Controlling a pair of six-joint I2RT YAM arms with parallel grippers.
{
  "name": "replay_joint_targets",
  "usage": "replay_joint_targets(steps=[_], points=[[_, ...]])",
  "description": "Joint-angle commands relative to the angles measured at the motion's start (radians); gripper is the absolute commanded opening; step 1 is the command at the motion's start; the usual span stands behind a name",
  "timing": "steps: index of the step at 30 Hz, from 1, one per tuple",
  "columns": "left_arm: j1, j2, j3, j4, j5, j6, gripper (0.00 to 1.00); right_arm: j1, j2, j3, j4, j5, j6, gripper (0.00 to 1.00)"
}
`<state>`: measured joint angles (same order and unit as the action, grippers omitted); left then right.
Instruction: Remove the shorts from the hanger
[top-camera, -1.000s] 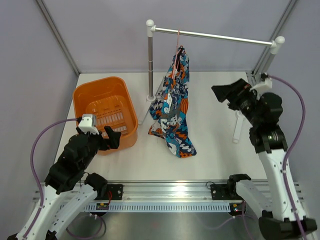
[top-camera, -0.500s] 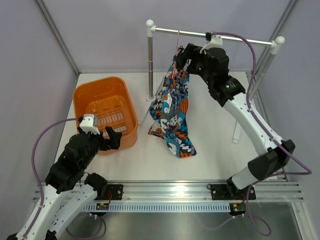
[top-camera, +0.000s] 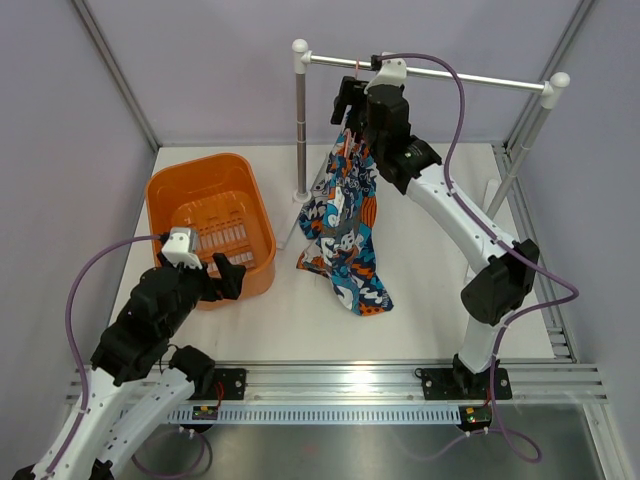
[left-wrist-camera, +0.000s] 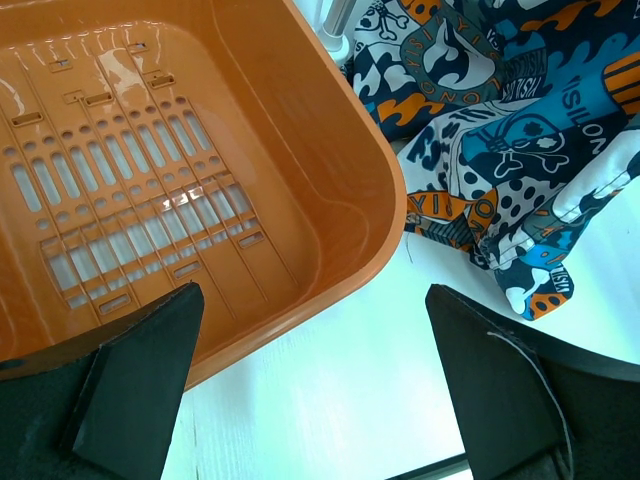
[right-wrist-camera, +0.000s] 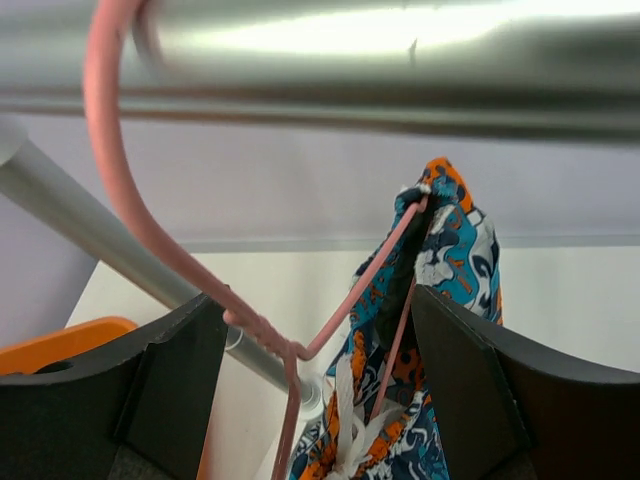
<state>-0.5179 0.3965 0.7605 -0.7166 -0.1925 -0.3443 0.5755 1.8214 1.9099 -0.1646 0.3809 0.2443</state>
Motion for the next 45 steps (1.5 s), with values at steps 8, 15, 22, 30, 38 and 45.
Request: replay_joint_targets(steps=[8, 15, 22, 30, 38, 45], points=[[-0.019, 0.01, 0.01, 0.042, 0.016, 0.01, 0.99, 0.011, 0.055, 0.15, 0.03, 0.136, -0.056, 0.73], [-0.033, 0.01, 0.011, 0.034, 0.001, 0.005, 0.99, 0.011, 0.053, 0.159, -0.021, 0.13, -0.048, 0.7], [-0.044, 0.011, 0.013, 0.031, -0.008, 0.002, 0.99, 0.011, 0.056, 0.149, -0.061, 0.125, -0.03, 0.67], [-0.051, 0.008, 0.013, 0.031, -0.015, 0.001, 0.99, 0.012, 0.067, 0.159, -0.091, 0.13, -0.028, 0.64], [-0.065, 0.002, 0.013, 0.026, -0.027, -0.004, 0.99, 0.017, 0.078, 0.176, -0.116, 0.147, -0.03, 0.53], [-0.077, 0.002, 0.014, 0.022, -0.036, -0.007, 0.99, 0.017, 0.078, 0.19, -0.133, 0.162, -0.052, 0.22]])
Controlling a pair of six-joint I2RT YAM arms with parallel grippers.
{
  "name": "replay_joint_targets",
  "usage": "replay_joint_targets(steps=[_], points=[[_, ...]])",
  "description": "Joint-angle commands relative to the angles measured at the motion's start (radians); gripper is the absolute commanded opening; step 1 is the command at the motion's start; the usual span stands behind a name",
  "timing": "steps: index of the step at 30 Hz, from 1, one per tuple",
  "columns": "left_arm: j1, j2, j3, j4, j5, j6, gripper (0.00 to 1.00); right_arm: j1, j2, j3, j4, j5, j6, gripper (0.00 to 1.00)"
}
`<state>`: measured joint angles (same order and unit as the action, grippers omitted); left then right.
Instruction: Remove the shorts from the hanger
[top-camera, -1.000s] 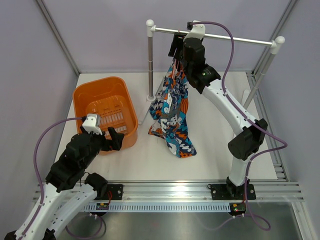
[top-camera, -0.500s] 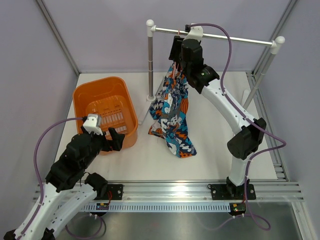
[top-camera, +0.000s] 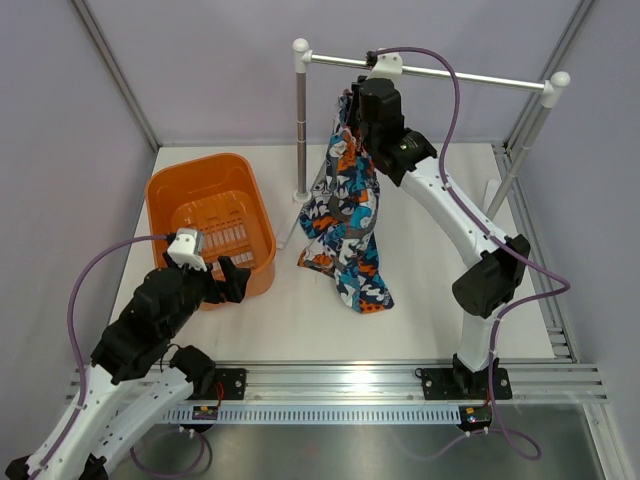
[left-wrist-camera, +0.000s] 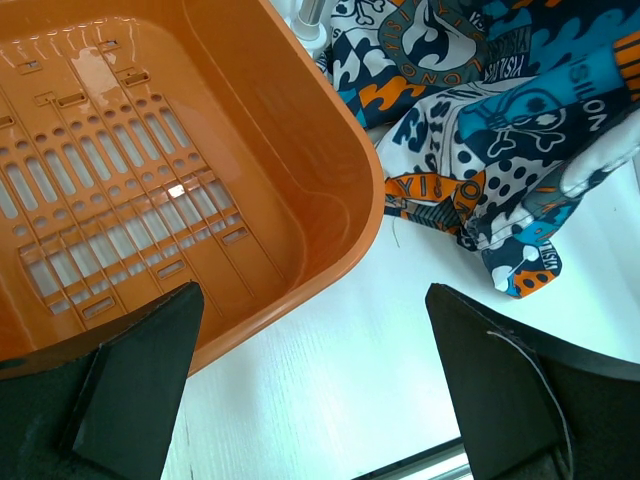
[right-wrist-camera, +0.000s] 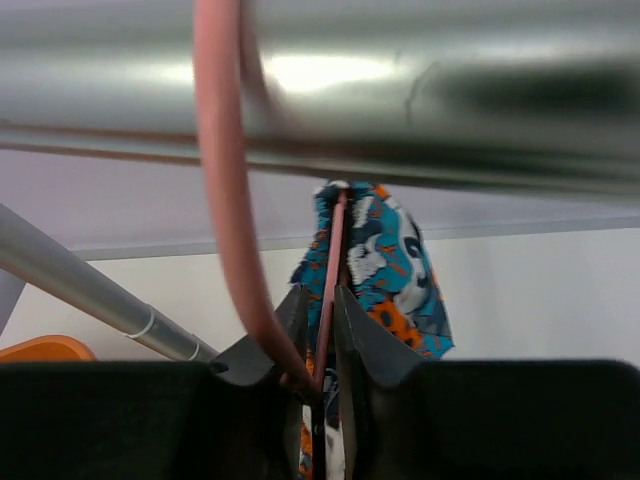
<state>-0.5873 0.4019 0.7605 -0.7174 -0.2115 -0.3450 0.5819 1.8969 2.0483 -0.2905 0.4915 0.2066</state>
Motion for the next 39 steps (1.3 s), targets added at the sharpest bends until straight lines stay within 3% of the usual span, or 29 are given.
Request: replay_joint_targets(steps=[1, 2, 5, 16, 27, 34, 39], points=[[-0.009, -0.003, 0.014, 0.024, -0.017, -0.006, 0.99, 0.01, 0.001, 0.056, -0.012, 0.056, -0.019, 0.18], [-0.009, -0.005, 0.014, 0.022, -0.019, -0.006, 0.99, 0.01, -0.001, 0.061, -0.015, 0.064, -0.024, 0.1], [-0.013, -0.003, 0.014, 0.022, -0.02, -0.006, 0.99, 0.01, -0.004, 0.079, -0.03, 0.067, -0.044, 0.0], [-0.014, -0.002, 0.016, 0.024, -0.022, -0.006, 0.99, 0.016, -0.18, -0.016, -0.016, 0.041, -0.115, 0.0], [-0.014, 0.012, 0.023, 0.039, -0.029, -0.015, 0.99, 0.016, -0.344, -0.102, -0.143, -0.088, -0.087, 0.0], [-0.014, 0.165, 0.17, 0.131, 0.079, -0.06, 0.99, 0.027, -0.516, -0.312, -0.179, -0.192, -0.027, 0.0], [-0.042, 0.353, 0.301, 0.229, 0.149, -0.117, 0.99, 0.104, -0.643, -0.48, -0.174, -0.127, -0.004, 0.0]])
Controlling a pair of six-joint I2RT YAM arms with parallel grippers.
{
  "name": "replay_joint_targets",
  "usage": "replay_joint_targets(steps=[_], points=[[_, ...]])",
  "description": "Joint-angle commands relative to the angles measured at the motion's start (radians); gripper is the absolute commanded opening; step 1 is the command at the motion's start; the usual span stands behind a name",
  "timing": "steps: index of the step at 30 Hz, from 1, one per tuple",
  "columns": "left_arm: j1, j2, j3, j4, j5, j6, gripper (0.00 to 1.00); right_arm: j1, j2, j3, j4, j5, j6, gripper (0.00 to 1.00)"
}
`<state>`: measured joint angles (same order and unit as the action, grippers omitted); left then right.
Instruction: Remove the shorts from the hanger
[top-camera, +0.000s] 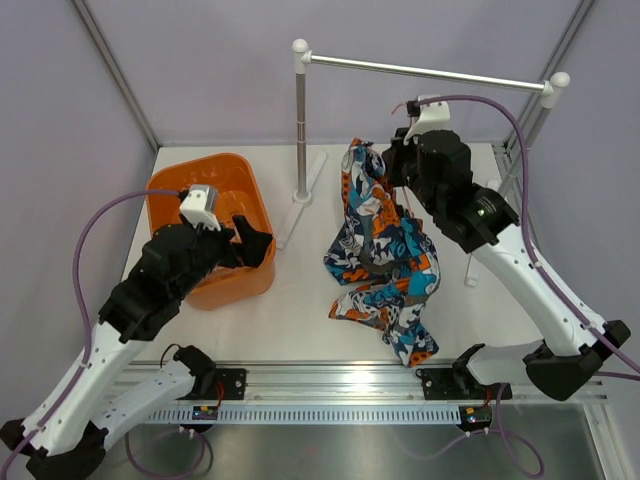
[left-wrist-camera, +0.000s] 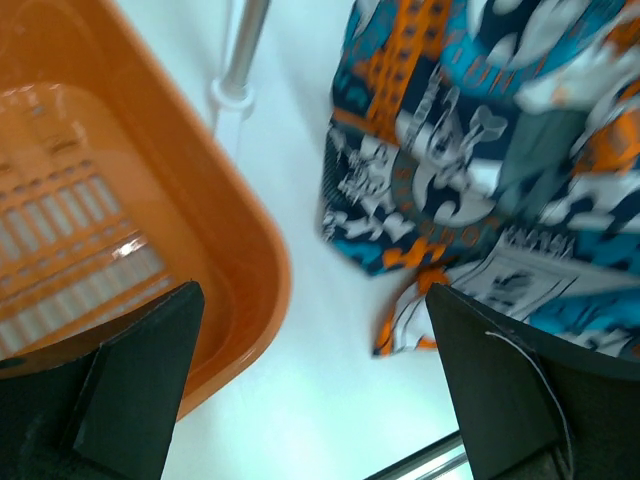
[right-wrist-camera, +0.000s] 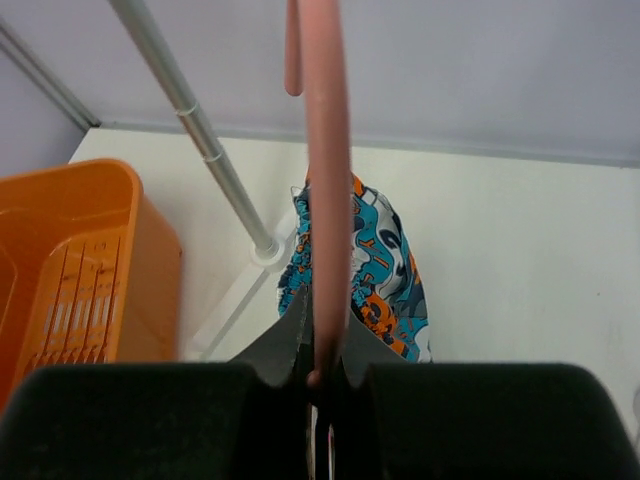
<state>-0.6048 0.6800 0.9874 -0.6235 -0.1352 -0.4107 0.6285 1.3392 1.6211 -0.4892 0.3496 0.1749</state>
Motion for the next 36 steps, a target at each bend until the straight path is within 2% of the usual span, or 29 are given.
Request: replay_joint_targets(steps=[1, 3, 4, 5, 8, 13, 17, 23, 28, 31, 36], points=[[-0.07, 0.101, 0.086, 0.151, 0.051, -0.059, 0.99, 0.086, -0.1, -0.072, 0.021, 0.049, 0.029, 0.0], [-0.137, 0.177, 0.118, 0.194, -0.012, -0.074, 0.99, 0.118, -0.138, -0.127, 0.017, 0.087, 0.04, 0.0], [-0.177, 0.205, 0.131, 0.205, -0.096, -0.077, 0.99, 0.129, -0.15, -0.144, 0.017, 0.106, 0.05, 0.0], [-0.261, 0.234, 0.146, 0.214, -0.136, -0.08, 0.99, 0.154, -0.162, -0.159, 0.015, 0.111, 0.067, 0.0], [-0.393, 0.361, 0.206, 0.251, -0.283, -0.099, 0.99, 0.21, -0.202, -0.213, 0.009, 0.161, 0.1, 0.0], [-0.475, 0.501, 0.246, 0.364, -0.384, -0.143, 0.99, 0.269, -0.259, -0.279, -0.014, 0.199, 0.156, 0.0], [-0.5, 0.581, 0.287, 0.361, -0.481, -0.157, 0.99, 0.324, -0.29, -0.308, -0.048, 0.242, 0.184, 0.0], [-0.503, 0.609, 0.246, 0.444, -0.511, -0.181, 0.99, 0.407, -0.29, -0.319, -0.077, 0.299, 0.212, 0.0], [-0.503, 0.639, 0.264, 0.403, -0.541, -0.192, 0.99, 0.441, -0.311, -0.333, -0.086, 0.334, 0.232, 0.0], [-0.503, 0.644, 0.249, 0.39, -0.549, -0.208, 0.94, 0.441, -0.333, -0.333, -0.1, 0.35, 0.233, 0.0], [-0.503, 0.647, 0.24, 0.37, -0.561, -0.221, 0.8, 0.441, -0.356, -0.331, -0.118, 0.353, 0.236, 0.0]])
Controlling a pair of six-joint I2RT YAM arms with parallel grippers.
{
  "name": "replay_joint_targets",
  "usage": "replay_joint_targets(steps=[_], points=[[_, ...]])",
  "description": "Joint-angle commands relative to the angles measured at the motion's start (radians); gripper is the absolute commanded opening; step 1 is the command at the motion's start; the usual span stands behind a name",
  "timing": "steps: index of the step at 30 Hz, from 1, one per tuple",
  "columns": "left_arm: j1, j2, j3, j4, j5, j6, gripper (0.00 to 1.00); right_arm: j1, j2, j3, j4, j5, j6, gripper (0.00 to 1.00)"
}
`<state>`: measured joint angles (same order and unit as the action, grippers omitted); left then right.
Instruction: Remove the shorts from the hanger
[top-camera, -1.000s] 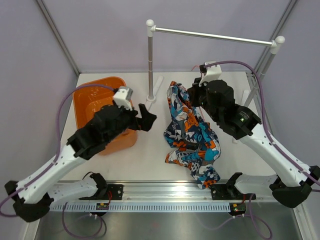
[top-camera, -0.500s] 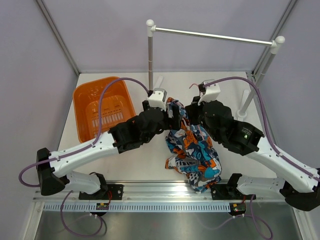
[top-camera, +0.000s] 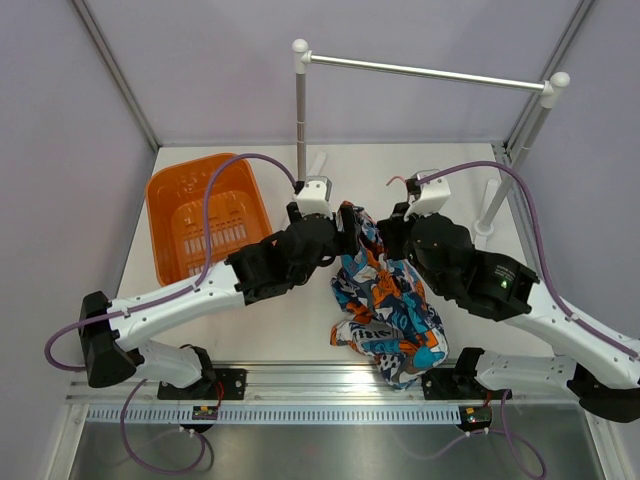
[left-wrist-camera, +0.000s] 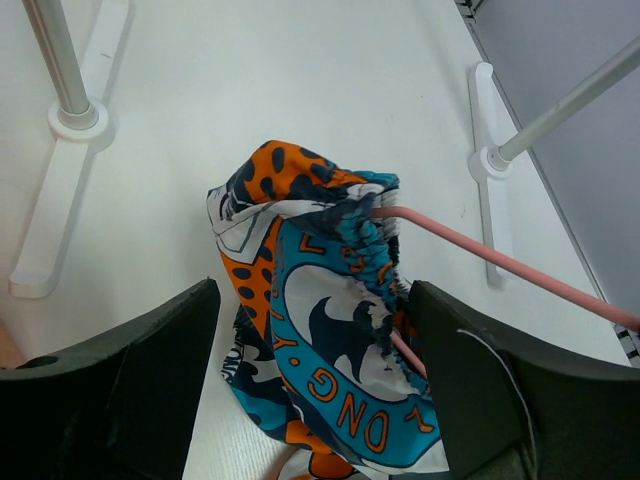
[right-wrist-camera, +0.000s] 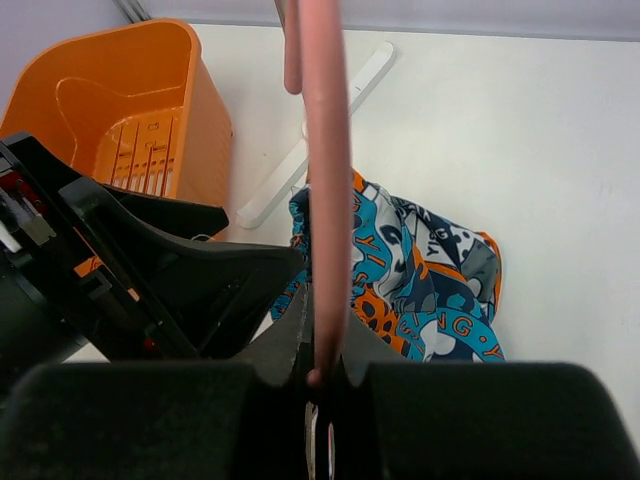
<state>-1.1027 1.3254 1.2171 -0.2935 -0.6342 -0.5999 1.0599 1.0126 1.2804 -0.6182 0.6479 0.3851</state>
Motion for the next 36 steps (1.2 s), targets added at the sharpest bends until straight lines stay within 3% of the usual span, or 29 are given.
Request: replay_joint_targets(steps=[1, 10, 18, 23, 29, 32, 36], points=[[-0.005, 0.001, 0.007, 0.04, -0.062, -0.034, 0.78, 0.011, -0.034, 0.01, 0.009, 0.055, 0.028, 0.0], [-0.003, 0.043, 0.024, 0.053, -0.015, -0.003, 0.65, 0.011, -0.042, 0.004, -0.002, 0.038, 0.037, 0.0], [-0.003, 0.089, 0.07, 0.051, 0.043, 0.023, 0.65, 0.012, -0.045, -0.004, -0.006, 0.038, 0.038, 0.0], [-0.005, 0.092, 0.068, 0.08, 0.056, 0.025, 0.71, 0.011, -0.049, -0.01, -0.02, 0.045, 0.041, 0.0], [-0.003, 0.097, 0.07, 0.073, 0.074, 0.012, 0.7, 0.011, -0.063, -0.016, -0.025, 0.061, 0.038, 0.0], [-0.003, 0.1, 0.07, 0.062, 0.065, 0.015, 0.59, 0.011, -0.066, -0.016, -0.026, 0.059, 0.04, 0.0], [-0.003, 0.116, 0.078, 0.036, 0.057, 0.018, 0.31, 0.011, -0.069, -0.006, -0.032, 0.056, 0.04, 0.0]])
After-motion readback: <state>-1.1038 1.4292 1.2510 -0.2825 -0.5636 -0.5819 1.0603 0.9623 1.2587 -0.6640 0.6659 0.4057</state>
